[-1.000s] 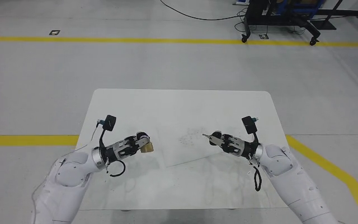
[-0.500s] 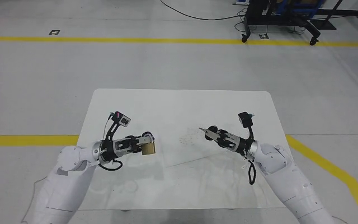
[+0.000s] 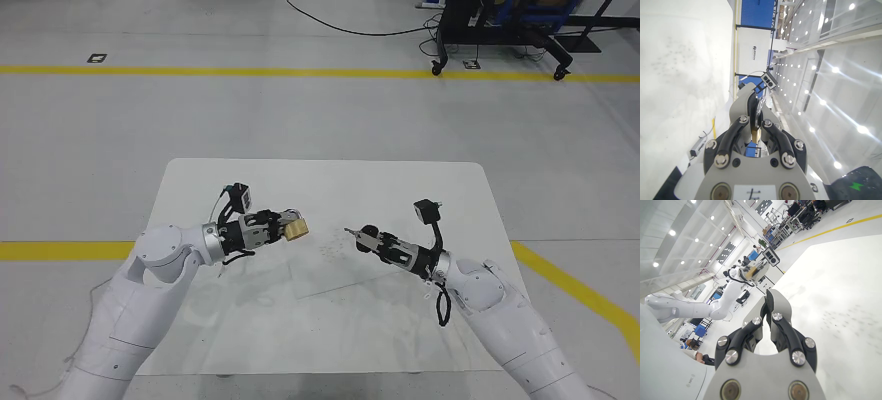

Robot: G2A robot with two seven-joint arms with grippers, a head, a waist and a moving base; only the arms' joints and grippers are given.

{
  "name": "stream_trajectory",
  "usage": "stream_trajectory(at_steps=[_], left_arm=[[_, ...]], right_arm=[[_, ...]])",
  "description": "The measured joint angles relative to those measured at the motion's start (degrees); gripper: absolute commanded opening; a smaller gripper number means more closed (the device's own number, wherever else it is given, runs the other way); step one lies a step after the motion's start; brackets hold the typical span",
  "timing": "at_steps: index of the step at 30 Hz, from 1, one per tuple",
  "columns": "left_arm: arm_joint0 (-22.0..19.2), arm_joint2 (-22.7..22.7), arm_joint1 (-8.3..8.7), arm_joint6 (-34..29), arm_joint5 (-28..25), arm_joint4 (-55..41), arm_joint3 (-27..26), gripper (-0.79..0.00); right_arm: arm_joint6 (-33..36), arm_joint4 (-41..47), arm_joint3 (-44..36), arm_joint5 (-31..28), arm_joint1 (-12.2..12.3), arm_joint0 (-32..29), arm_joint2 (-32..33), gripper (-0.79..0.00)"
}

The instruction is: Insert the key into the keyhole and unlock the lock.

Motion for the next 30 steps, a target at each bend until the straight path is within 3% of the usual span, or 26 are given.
stream_trajectory(at_steps=[6,9,14,19,22,30], left_arm=[[0.08,-0.04,0.01,-0.05,0.0,-0.18,0.02,-0.785],[0.42,-0.16,-0.02,2.88,0.0,1.7,0.27,-0.785],[-0.67,0.79,-0.18,9.52,5.86,5.19,-0.49,-0.785],[-3.4,3.76,-0.61,9.62,10.83,8.1,-0.86,-0.785],[-4.4,4.8,-0.91,10.16,10.56,8.34,-0.45,-0.785],[-4.36,4.76,-0.9,10.17,10.49,8.28,-0.46,-0.785]], right_arm=[[0.0,-0.07,0.04,0.01,0.0,0.02,0.01,-0.785],[0.0,-0.07,0.04,0.01,0.0,0.02,0.01,-0.785],[-0.35,-1.14,-1.32,2.28,-0.15,0.36,-0.45,-0.785],[-5.87,-12.61,-4.79,4.37,0.1,-1.01,2.22,-0.785],[-11.37,-19.86,-6.84,5.81,0.11,-2.64,3.22,-0.785],[-9.93,-18.0,-6.59,5.7,0.1,-2.41,3.14,-0.785]])
